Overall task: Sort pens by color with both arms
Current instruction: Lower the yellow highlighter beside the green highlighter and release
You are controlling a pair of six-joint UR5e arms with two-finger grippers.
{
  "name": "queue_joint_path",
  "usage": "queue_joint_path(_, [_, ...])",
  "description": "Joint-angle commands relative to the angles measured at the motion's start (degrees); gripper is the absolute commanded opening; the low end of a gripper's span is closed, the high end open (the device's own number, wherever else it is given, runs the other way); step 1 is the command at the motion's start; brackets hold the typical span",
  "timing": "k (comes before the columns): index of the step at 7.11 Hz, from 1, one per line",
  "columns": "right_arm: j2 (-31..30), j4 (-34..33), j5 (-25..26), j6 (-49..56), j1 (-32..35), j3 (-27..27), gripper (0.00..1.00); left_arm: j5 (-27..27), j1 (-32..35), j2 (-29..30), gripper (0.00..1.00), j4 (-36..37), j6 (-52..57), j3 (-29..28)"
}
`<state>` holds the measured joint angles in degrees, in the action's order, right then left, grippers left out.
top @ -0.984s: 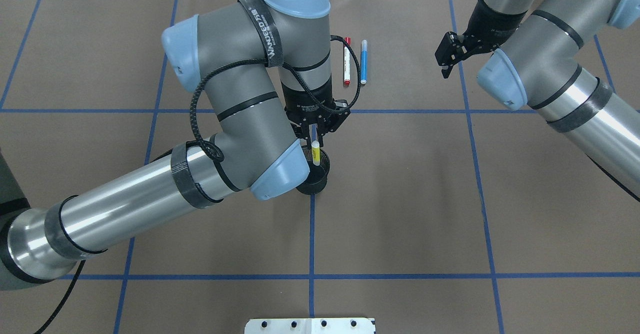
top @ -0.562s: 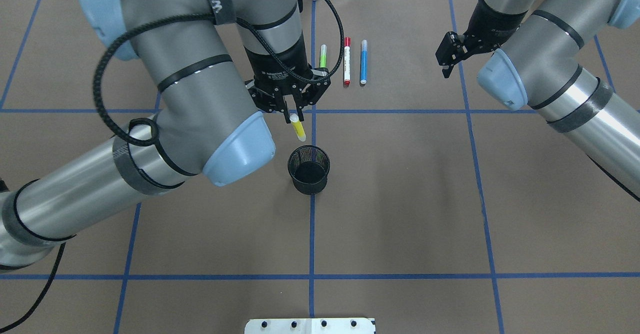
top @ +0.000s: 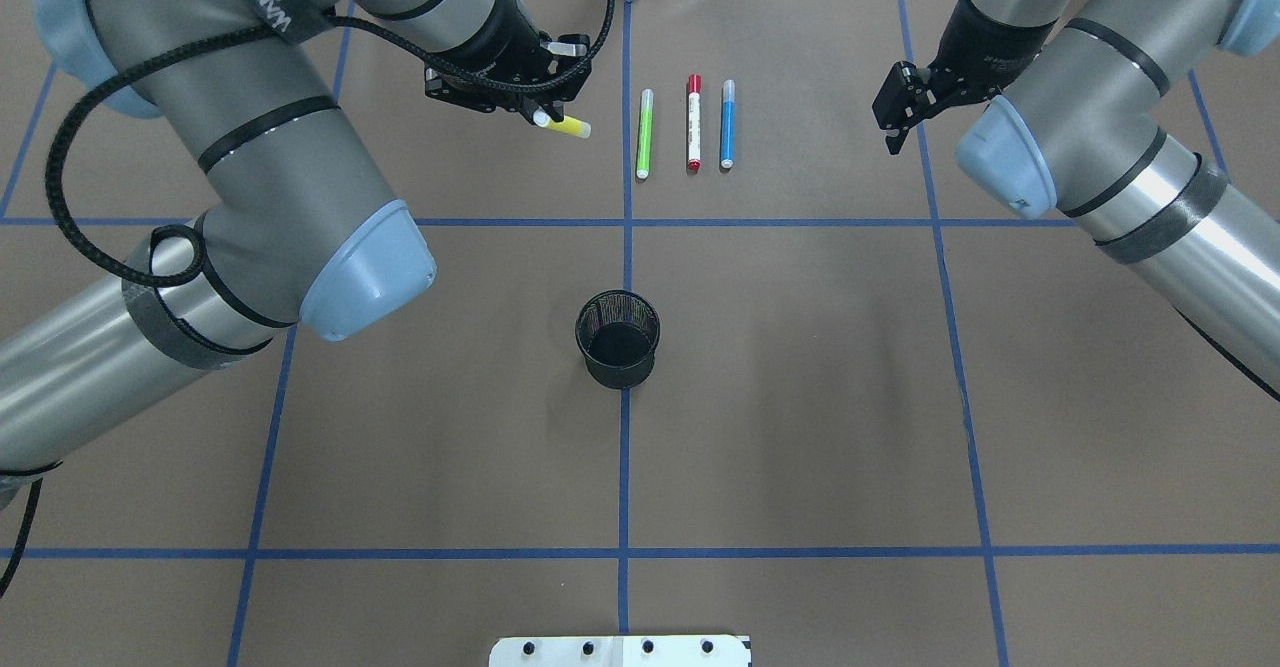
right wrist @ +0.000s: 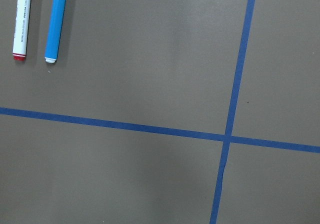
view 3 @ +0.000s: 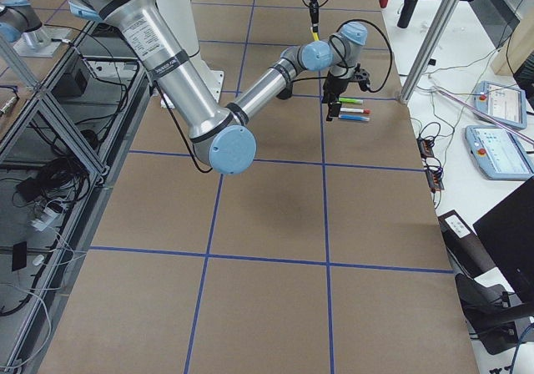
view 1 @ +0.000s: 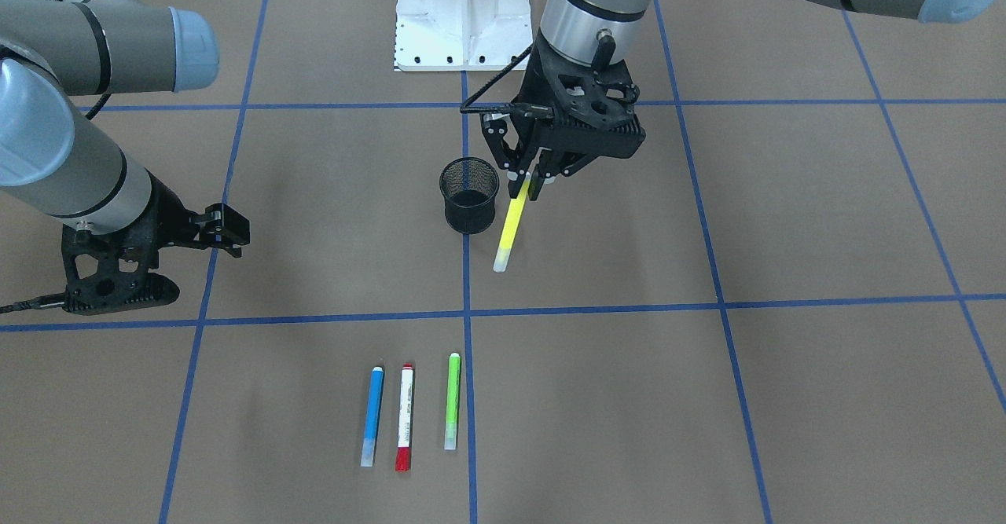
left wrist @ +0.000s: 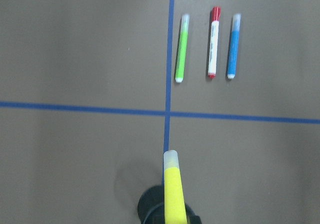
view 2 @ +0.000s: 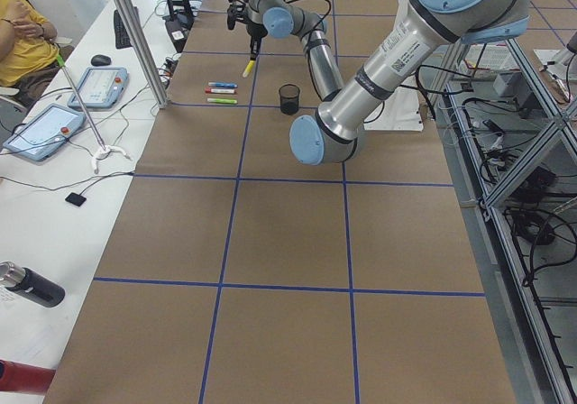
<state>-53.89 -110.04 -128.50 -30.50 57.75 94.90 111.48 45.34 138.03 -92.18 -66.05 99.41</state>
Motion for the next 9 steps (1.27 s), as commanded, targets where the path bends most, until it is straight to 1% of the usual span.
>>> queue_joint_path(1, [-0.2, 0.1, 0.0, 0.1, 0.1, -0.2, 0.99, -10.5, -0.3, -1.4, 0.0, -18.5, -1.8, -10.5])
queue_joint_path(2, [-0.2, 0.1, 0.0, 0.1, 0.1, -0.2, 0.99, -15.8, -0.6, -1.2, 0.0, -27.0, -3.0, -17.2])
queue_joint_path(3, [-0.3, 0.1, 0.0, 0.1, 0.0, -0.2, 0.99, -19.8, -1.9, -0.8, 0.0, -35.5, -3.1, -23.9])
queue_joint_path(4, [-0.3, 0.1, 0.0, 0.1, 0.0, -0.2, 0.99, -25.4, -4.4, 1.3, 0.0, -42.6, -3.1, -31.7])
queue_joint_path(5, [-0.3, 0.2, 0.0, 0.1, 0.0, -0.2, 0.99, -29.5, -6.5, 4.5, 0.0, -47.2, -3.1, -39.0])
queue_joint_path(6, [-0.3, 0.3, 0.0, 0.1, 0.0, -0.2, 0.99, -30.3, -7.3, 5.8, 0.0, -48.9, -3.1, -42.9])
queue_joint_path(8, [-0.6, 0.4, 0.4, 0.1, 0.0, -0.4, 0.99, -30.3, -7.6, 6.0, 0.0, -52.7, -2.9, -47.9])
queue_joint_path(9, [-0.6, 0.4, 0.5, 0.2, 0.0, -0.5, 0.99, -30.3, -7.7, 6.0, 0.13, -52.8, -2.8, -48.2])
